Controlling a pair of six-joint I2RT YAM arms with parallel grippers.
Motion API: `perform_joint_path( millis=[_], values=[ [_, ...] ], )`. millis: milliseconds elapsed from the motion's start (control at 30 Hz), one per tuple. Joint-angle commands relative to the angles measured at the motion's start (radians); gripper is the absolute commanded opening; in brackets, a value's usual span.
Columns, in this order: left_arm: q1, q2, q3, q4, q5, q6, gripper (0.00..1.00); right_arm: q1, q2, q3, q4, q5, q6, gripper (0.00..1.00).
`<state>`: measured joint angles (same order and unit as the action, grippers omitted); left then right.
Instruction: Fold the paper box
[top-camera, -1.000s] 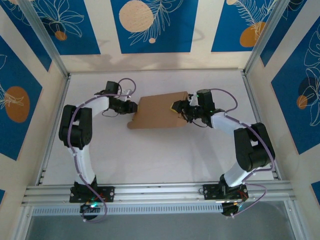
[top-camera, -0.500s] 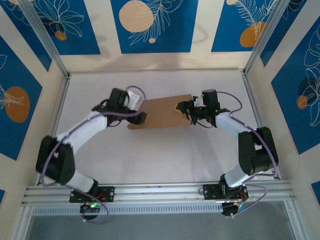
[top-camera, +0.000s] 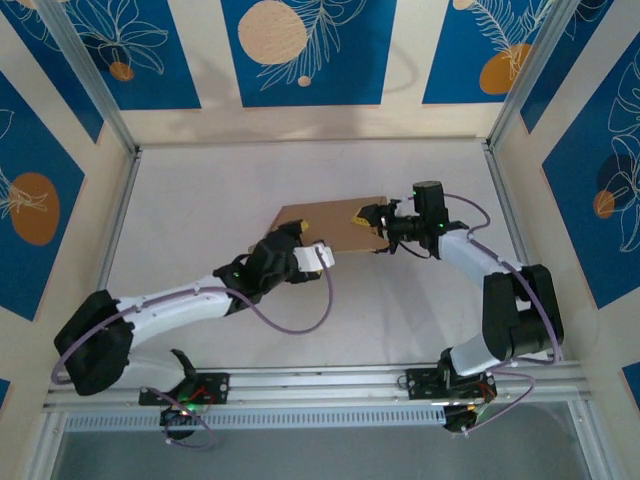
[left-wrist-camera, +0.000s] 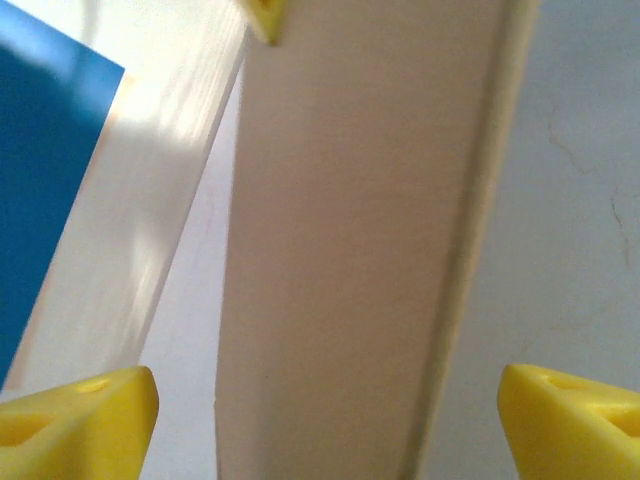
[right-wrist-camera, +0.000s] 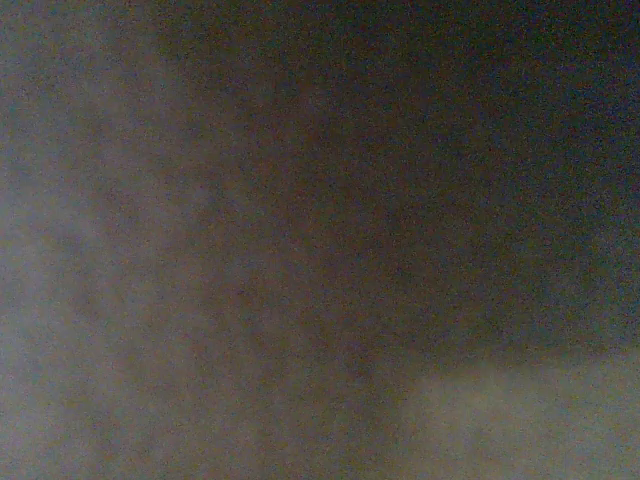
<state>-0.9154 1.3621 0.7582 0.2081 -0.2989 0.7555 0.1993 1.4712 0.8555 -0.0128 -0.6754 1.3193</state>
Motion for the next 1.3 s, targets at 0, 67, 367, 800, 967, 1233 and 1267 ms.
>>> perform_joint_path(
  millis=[0,67,367,800,967,1233,1267],
  values=[
    [-0.036,0.057,0.006,0.160,-0.153,0.148,0.83,-0.003,-0.048,-0.006,0.030,-0.060,0.048,0.41],
    [-0.047,0.078,-0.015,0.265,-0.204,0.209,0.76,-0.002,-0.052,-0.012,0.043,-0.068,0.061,0.41],
    [-0.081,0.163,-0.005,0.469,-0.337,0.399,0.38,0.003,-0.061,-0.047,0.094,-0.088,0.103,0.41],
    [-0.100,-0.007,0.258,-0.364,-0.255,0.181,0.32,-0.092,-0.243,0.061,-0.457,0.017,-0.230,0.94],
    [-0.100,0.011,0.485,-0.864,-0.143,0.044,0.35,-0.183,-0.382,0.159,-0.707,0.127,-0.451,0.91],
    [-0.099,0.143,0.774,-1.297,0.050,-0.104,0.35,-0.064,-0.501,0.386,-0.900,0.568,-0.892,0.61],
    [-0.099,0.160,0.791,-1.322,0.078,-0.113,0.36,-0.033,-0.533,0.381,-0.861,0.571,-0.965,0.53]
  ],
)
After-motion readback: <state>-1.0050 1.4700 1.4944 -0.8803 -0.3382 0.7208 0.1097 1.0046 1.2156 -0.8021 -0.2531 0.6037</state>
